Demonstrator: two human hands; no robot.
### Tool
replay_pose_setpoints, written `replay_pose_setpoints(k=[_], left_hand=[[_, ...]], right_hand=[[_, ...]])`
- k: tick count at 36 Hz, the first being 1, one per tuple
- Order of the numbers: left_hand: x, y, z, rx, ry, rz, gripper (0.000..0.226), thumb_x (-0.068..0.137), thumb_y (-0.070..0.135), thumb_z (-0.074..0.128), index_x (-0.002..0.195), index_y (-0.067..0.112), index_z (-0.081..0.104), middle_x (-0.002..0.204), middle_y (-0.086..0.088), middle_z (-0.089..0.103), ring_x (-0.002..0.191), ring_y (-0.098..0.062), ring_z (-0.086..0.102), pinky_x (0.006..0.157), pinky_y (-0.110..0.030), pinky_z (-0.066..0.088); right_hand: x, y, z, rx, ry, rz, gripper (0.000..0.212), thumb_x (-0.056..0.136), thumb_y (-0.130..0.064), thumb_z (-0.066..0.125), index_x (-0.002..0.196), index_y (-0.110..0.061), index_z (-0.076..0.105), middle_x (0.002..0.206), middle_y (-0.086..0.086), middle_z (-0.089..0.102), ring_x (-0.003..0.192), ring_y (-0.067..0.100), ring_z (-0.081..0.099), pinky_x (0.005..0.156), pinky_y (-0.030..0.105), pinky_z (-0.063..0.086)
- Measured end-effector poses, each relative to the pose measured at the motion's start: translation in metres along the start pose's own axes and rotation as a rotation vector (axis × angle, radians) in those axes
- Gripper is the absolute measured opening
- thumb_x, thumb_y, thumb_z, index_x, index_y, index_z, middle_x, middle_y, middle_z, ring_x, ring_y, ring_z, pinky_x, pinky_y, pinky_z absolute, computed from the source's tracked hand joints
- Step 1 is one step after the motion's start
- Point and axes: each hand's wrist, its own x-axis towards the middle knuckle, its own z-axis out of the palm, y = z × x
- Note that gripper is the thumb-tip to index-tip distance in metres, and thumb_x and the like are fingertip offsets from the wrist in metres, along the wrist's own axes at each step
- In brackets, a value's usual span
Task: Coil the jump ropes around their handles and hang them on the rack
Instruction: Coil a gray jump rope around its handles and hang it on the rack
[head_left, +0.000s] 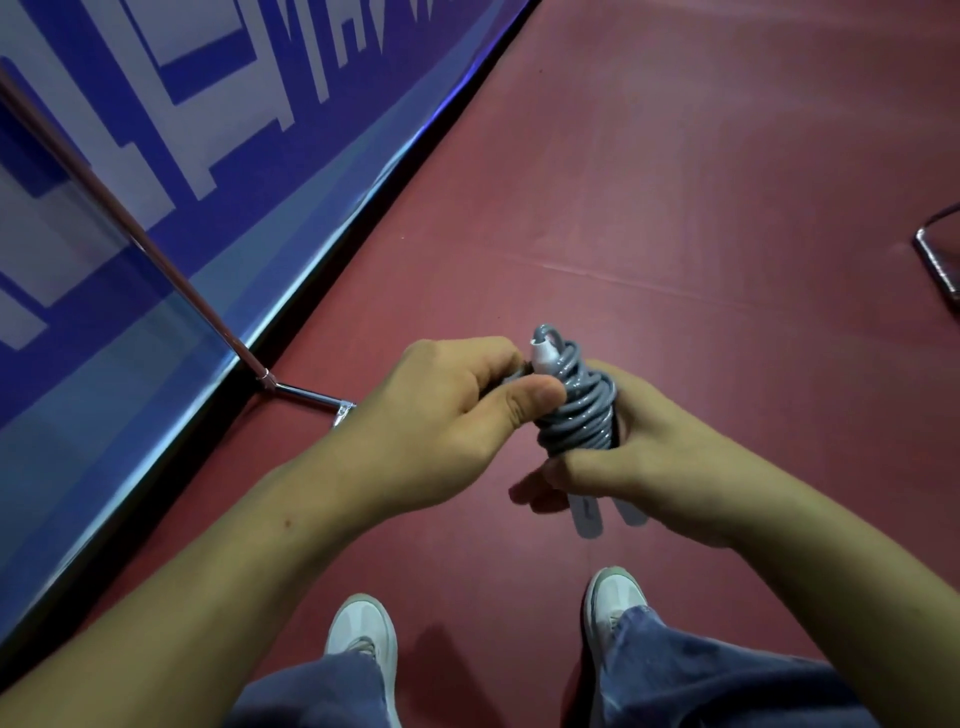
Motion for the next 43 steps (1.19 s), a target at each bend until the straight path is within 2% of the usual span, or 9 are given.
replay_pose_setpoints(k=[3, 5, 7, 11, 17, 22, 28, 38, 43], left_hand=[[0.0, -0.001, -0.001, 0.015, -0.038, -0.048, 0.04, 0.094, 0.053, 0.051, 0.089, 0.018, 0.07, 0.069, -0.007, 0.063, 0.065, -0.023, 0.058, 0.062, -0.042, 0.047], [0.0, -0.002, -0.003, 0.01, -0.047, -0.076, 0.035, 0.099, 0.049, 0.054, 0.086, 0.02, 0.069, 0.07, 0.001, 0.066, 0.065, -0.012, 0.061, 0.059, -0.032, 0.047], [0.001, -0.001, -0.004, -0.009, -0.034, -0.097, 0.029, 0.102, 0.04, 0.057, 0.083, 0.022, 0.069, 0.068, 0.011, 0.067, 0.064, -0.004, 0.061, 0.058, -0.02, 0.044], [0.003, -0.004, -0.002, 0.049, 0.02, -0.113, 0.034, 0.099, 0.046, 0.054, 0.088, 0.02, 0.074, 0.066, -0.007, 0.063, 0.063, -0.024, 0.058, 0.06, -0.04, 0.049], [-0.002, -0.002, 0.002, 0.092, 0.147, -0.055, 0.013, 0.097, 0.019, 0.066, 0.099, 0.02, 0.078, 0.071, 0.007, 0.071, 0.06, -0.004, 0.061, 0.058, -0.016, 0.047], [-0.005, 0.0, 0.001, -0.014, 0.244, -0.018, 0.025, 0.092, 0.014, 0.074, 0.117, 0.02, 0.077, 0.063, 0.023, 0.066, 0.056, 0.003, 0.062, 0.059, -0.01, 0.046], [-0.008, 0.005, -0.003, -0.221, 0.307, 0.031, 0.014, 0.092, 0.004, 0.071, 0.1, 0.013, 0.077, 0.072, 0.0, 0.073, 0.056, -0.017, 0.067, 0.055, -0.027, 0.057], [-0.004, 0.008, -0.006, -0.327, 0.321, -0.041, 0.016, 0.084, 0.02, 0.078, 0.1, 0.02, 0.077, 0.079, 0.009, 0.073, 0.063, -0.004, 0.066, 0.062, -0.019, 0.055], [-0.001, 0.006, -0.004, -0.401, 0.355, -0.109, 0.023, 0.095, 0.015, 0.066, 0.118, 0.018, 0.073, 0.105, -0.002, 0.069, 0.081, -0.012, 0.072, 0.061, -0.015, 0.053]], right_hand=[[-0.006, -0.001, 0.0, 0.02, 0.009, -0.05, 0.074, 0.089, 0.019, 0.06, 0.137, -0.033, 0.04, 0.091, 0.014, 0.06, 0.076, 0.043, 0.075, 0.067, 0.056, 0.063], [-0.007, 0.0, 0.001, -0.019, 0.029, -0.099, 0.086, 0.089, 0.019, 0.062, 0.142, -0.045, 0.04, 0.09, 0.004, 0.066, 0.069, 0.039, 0.071, 0.062, 0.054, 0.061], [-0.006, 0.0, 0.002, -0.013, 0.072, -0.125, 0.085, 0.089, 0.018, 0.064, 0.146, -0.042, 0.042, 0.098, 0.004, 0.071, 0.067, 0.037, 0.066, 0.061, 0.06, 0.06], [-0.001, 0.004, 0.008, 0.002, 0.163, -0.121, 0.073, 0.089, 0.012, 0.068, 0.143, -0.032, 0.045, 0.099, 0.017, 0.071, 0.065, 0.036, 0.063, 0.06, 0.064, 0.057], [0.008, 0.008, 0.014, -0.058, 0.239, -0.087, 0.061, 0.091, 0.006, 0.068, 0.132, -0.031, 0.042, 0.086, 0.019, 0.064, 0.061, 0.034, 0.061, 0.055, 0.062, 0.057], [0.008, 0.006, 0.011, -0.06, 0.25, -0.086, 0.058, 0.092, 0.004, 0.067, 0.128, -0.032, 0.04, 0.078, 0.012, 0.063, 0.057, 0.032, 0.06, 0.054, 0.057, 0.056], [0.01, 0.006, 0.009, -0.051, 0.275, -0.081, 0.058, 0.091, 0.005, 0.068, 0.124, -0.034, 0.04, 0.078, 0.015, 0.062, 0.056, 0.034, 0.058, 0.053, 0.054, 0.055], [0.007, 0.004, 0.01, -0.067, 0.272, -0.118, 0.058, 0.09, 0.004, 0.069, 0.122, -0.036, 0.042, 0.076, 0.014, 0.064, 0.054, 0.033, 0.058, 0.052, 0.051, 0.054], [0.006, -0.001, 0.013, -0.026, 0.285, -0.14, 0.058, 0.089, 0.008, 0.068, 0.124, -0.031, 0.044, 0.08, 0.018, 0.063, 0.054, 0.033, 0.056, 0.051, 0.052, 0.053]])
